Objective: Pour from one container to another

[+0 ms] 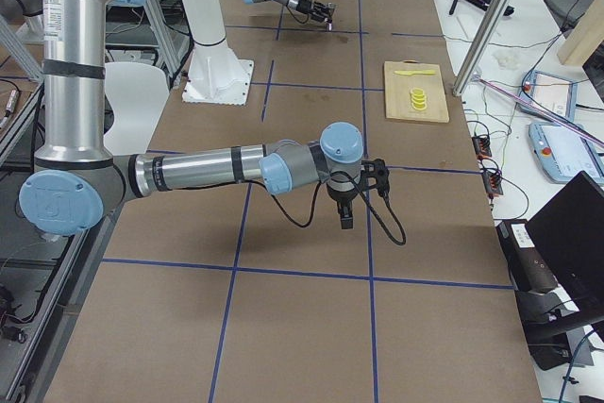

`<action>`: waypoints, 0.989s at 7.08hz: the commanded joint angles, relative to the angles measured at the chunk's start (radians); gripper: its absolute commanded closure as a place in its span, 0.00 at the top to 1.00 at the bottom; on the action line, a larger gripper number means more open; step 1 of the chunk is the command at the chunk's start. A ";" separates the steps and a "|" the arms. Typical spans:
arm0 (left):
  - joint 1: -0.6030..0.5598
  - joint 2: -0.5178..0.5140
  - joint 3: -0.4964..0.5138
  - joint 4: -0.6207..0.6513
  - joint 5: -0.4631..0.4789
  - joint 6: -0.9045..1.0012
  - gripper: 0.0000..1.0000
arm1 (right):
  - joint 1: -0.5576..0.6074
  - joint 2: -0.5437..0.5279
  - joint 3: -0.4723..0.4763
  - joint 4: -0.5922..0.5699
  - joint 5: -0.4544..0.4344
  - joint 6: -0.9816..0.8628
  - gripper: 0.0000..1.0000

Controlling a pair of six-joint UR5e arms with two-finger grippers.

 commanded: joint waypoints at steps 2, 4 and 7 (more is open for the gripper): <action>0.000 -0.010 -0.004 0.001 0.001 0.002 0.61 | -0.001 0.000 -0.003 0.000 0.000 0.000 1.00; 0.000 -0.012 -0.002 0.001 0.003 0.005 0.56 | -0.001 0.000 -0.004 0.000 0.000 0.000 1.00; 0.000 -0.013 -0.001 0.003 0.015 0.007 0.52 | -0.004 0.000 -0.004 0.000 0.000 0.002 1.00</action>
